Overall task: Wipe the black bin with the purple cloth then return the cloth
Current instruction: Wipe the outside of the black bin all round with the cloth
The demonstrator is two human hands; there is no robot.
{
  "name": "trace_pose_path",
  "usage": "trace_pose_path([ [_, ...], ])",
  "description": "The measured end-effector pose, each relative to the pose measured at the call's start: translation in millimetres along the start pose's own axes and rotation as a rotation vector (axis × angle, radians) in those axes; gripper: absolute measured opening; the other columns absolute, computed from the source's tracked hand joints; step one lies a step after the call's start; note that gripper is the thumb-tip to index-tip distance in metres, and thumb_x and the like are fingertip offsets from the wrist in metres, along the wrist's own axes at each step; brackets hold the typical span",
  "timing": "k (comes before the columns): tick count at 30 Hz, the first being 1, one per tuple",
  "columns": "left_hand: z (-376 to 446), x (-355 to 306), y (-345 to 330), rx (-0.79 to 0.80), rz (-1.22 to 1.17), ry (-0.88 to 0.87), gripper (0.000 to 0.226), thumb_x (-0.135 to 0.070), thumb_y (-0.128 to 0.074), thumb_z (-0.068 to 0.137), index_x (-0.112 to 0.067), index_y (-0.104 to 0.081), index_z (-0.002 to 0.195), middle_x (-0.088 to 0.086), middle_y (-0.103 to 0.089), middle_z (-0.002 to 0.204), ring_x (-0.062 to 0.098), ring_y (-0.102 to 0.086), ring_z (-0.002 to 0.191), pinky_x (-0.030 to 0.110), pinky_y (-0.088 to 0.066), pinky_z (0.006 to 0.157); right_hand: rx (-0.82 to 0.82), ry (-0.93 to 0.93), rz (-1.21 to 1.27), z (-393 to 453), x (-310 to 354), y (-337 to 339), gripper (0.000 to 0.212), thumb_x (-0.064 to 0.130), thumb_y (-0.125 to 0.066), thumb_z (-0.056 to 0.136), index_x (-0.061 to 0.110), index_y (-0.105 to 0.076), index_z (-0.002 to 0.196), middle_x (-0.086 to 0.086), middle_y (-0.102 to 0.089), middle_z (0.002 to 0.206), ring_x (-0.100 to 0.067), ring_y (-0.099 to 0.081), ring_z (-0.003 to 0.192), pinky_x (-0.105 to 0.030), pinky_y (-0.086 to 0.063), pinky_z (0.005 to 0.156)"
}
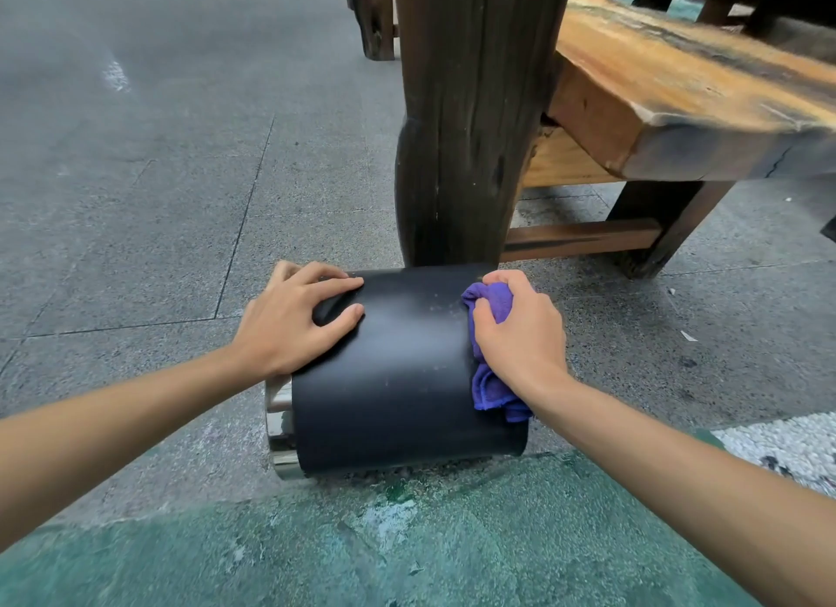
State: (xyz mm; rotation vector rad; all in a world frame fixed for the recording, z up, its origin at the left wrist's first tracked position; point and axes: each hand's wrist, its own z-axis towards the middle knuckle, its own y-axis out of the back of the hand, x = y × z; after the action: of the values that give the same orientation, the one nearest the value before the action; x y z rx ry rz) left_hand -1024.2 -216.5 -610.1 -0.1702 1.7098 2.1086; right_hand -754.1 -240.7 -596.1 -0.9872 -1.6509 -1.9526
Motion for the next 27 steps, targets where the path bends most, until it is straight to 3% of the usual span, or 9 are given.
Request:
trace_pose_path([
  [3, 1.0, 0.9, -2.0, -0.009, 0.007, 0.001, 0.057, -0.076, -0.039, 0.087, -0.049, -0.064, 0.131, -0.031, -0.057, 0.126, 0.012, -0.040, 0.113, 0.043, -0.057, 0.078, -0.008, -0.002, -0.019, 1.8, -0.2, -0.9, 0.025, 0.035, -0.056, 0.093, 0.039, -0.057, 0.117, -0.007, -0.063, 0.112, -0.026, -0.054, 0.091, -0.032, -0.037, 0.077],
  [6, 0.1, -7.1, -1.7, 0.036, 0.028, 0.015, 0.063, -0.073, -0.033, 0.088, -0.043, -0.061, 0.137, -0.024, -0.057, 0.132, 0.017, -0.041, 0.119, 0.047, -0.056, 0.085, 0.001, 0.009, -0.042, 3.5, 0.3, -0.5, 0.025, 0.036, -0.055, 0.093, 0.039, -0.056, 0.118, -0.007, -0.063, 0.112, -0.029, -0.058, 0.096, -0.033, -0.039, 0.078],
  [10, -1.9, -43.9, -3.2, 0.042, 0.330, -0.057, 0.065, -0.068, -0.031, 0.093, -0.033, -0.054, 0.143, -0.011, -0.056, 0.143, 0.020, -0.045, 0.134, 0.067, -0.030, 0.107, 0.008, 0.023, -0.104, 7.1, 2.7, 0.7, 0.027, 0.038, -0.053, 0.094, 0.038, -0.055, 0.121, -0.008, -0.062, 0.115, -0.032, -0.060, 0.102, -0.036, -0.043, 0.080],
  [13, -8.9, -86.1, -18.8, 0.174, 0.230, -0.264, 0.076, -0.070, -0.022, 0.091, -0.034, -0.033, 0.157, -0.004, -0.038, 0.162, 0.019, -0.033, 0.149, 0.060, -0.026, 0.117, -0.012, 0.059, -0.193, 9.4, 4.5, -0.2, 0.029, 0.042, -0.051, 0.096, 0.037, -0.055, 0.125, -0.011, -0.060, 0.118, -0.037, -0.060, 0.105, -0.039, -0.044, 0.083],
  [15, -15.1, -104.2, -35.4, 0.256, 0.198, -0.278, 0.080, -0.070, -0.019, 0.093, -0.031, -0.015, 0.163, 0.002, -0.016, 0.172, 0.022, -0.014, 0.159, 0.061, -0.015, 0.123, -0.034, 0.092, -0.246, 8.9, 4.6, -1.0, 0.030, 0.048, -0.048, 0.098, 0.037, -0.054, 0.126, -0.011, -0.059, 0.118, -0.039, -0.062, 0.103, -0.040, -0.044, 0.082],
  [18, -19.6, -105.3, -50.2, 0.235, 0.245, -0.263, 0.080, -0.067, -0.020, 0.100, -0.027, 0.002, 0.165, 0.002, 0.002, 0.175, 0.022, 0.003, 0.162, 0.060, -0.001, 0.126, -0.072, 0.139, -0.324, 6.1, 2.4, -1.2, 0.034, 0.056, -0.042, 0.100, 0.038, -0.055, 0.126, -0.011, -0.059, 0.119, -0.041, -0.063, 0.100, -0.042, -0.045, 0.079],
  [27, -20.0, -99.3, -51.7, 0.196, 0.179, -0.263, 0.083, -0.069, -0.003, 0.094, -0.026, -0.007, 0.165, 0.000, -0.003, 0.175, 0.019, 0.000, 0.162, 0.056, -0.001, 0.127, -0.123, 0.234, -0.384, -27.1, -15.4, 0.4, 0.034, 0.053, -0.049, 0.097, 0.039, -0.055, 0.127, -0.007, -0.058, 0.111, -0.039, -0.067, 0.089, -0.038, -0.046, 0.065],
])
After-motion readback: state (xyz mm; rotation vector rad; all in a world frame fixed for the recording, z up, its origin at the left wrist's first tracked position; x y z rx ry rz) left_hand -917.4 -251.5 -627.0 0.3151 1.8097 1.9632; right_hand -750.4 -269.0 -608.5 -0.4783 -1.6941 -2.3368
